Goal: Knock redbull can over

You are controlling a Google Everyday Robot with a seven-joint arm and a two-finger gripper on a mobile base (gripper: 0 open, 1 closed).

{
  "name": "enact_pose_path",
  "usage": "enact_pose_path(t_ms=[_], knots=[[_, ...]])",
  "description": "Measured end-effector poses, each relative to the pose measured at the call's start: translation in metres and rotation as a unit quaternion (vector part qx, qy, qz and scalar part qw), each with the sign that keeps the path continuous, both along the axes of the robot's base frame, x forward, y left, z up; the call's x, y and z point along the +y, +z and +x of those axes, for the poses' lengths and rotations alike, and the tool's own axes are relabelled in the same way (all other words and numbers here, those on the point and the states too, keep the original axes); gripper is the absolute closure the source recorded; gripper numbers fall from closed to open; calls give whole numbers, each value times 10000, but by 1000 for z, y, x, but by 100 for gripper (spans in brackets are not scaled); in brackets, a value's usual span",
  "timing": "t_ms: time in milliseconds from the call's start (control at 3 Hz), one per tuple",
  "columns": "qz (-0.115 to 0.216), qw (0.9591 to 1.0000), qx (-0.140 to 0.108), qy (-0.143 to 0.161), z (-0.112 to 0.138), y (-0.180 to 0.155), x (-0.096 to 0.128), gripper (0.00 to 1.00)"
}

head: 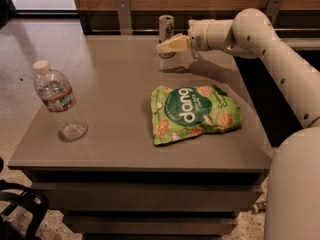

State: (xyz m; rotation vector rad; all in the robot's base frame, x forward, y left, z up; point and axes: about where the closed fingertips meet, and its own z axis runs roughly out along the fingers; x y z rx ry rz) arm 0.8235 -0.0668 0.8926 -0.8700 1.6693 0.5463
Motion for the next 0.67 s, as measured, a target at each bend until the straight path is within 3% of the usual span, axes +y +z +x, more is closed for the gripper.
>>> enact_pose_path(t_ms=[667], knots=[[606,9981,13,-115,15,-20,26,0]])
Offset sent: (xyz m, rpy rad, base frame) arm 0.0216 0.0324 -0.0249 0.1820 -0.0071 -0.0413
